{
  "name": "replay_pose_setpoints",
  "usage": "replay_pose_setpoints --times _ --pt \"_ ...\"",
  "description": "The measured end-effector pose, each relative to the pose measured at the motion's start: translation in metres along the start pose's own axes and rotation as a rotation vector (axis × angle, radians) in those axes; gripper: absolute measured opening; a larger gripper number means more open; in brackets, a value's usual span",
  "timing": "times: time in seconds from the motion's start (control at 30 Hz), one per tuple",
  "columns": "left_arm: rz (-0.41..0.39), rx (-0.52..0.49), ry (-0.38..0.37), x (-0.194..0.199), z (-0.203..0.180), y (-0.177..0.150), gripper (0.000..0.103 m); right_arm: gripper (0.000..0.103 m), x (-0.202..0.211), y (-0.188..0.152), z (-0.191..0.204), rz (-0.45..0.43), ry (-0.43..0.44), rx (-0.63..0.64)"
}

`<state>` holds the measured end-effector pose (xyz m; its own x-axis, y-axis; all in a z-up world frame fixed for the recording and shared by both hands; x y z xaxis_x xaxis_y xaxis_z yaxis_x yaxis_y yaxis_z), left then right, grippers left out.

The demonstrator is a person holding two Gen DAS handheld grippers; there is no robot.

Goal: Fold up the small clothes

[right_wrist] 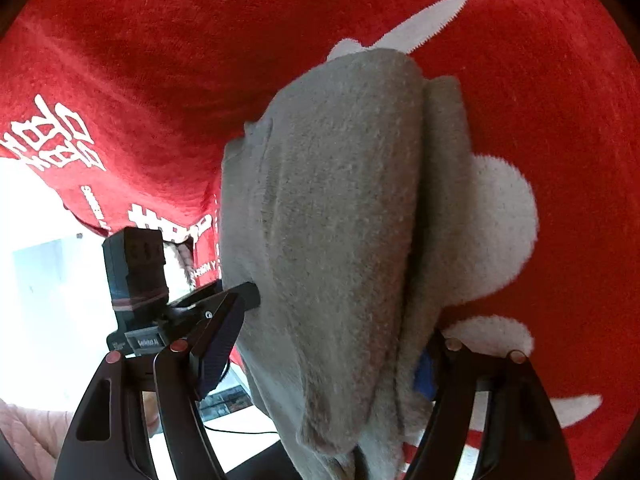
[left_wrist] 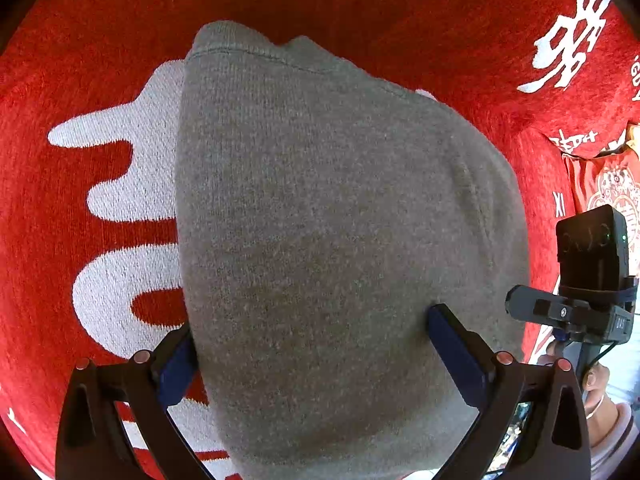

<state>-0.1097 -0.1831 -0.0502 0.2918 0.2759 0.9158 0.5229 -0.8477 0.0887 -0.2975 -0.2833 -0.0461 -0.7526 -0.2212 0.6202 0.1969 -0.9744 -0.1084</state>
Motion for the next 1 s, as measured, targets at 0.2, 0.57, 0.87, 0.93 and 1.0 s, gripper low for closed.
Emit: replay_pose_setpoints --times 0.2,0.57,0.87,0.93,1.0 --pt "-0.055 -0.062 0.018 0.026 -0.001 -0.005 0.061 0.033 0.003 -0.007 0.006 -0.014 -0.071 0.000" --pt "-0.130 -0.112 -0.070 0.089 0.003 -0.019 0.046 0.033 0.016 -0.033 0.050 -0.082 0.093 -0.068" --pt "-0.172 -0.136 -0.049 0.120 0.026 -0.039 0.046 0.032 0.004 -0.062 0.083 -0.173 0.089 -0.083" --pt "-0.153 -0.074 -0.042 0.117 0.042 -0.042 0.047 0.032 0.006 -0.064 0.066 -0.196 0.040 -0.138" --pt "-0.150 -0.038 0.012 0.116 0.061 -0.045 0.076 0.036 0.014 -0.063 0.051 -0.209 -0.014 -0.146"
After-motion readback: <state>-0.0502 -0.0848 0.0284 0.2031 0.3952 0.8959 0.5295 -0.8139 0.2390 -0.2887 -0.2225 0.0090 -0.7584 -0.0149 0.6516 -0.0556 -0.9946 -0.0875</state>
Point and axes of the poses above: each gripper's, at about its wrist camera, not at the fingertips, and x roughly against the way its jaws point, z to its left, y to its top, the point moved 1 cm from there along -x, roughly the way its jaws point, and after that the axes turned 10 degrees about -z, right-handed, at the moved point
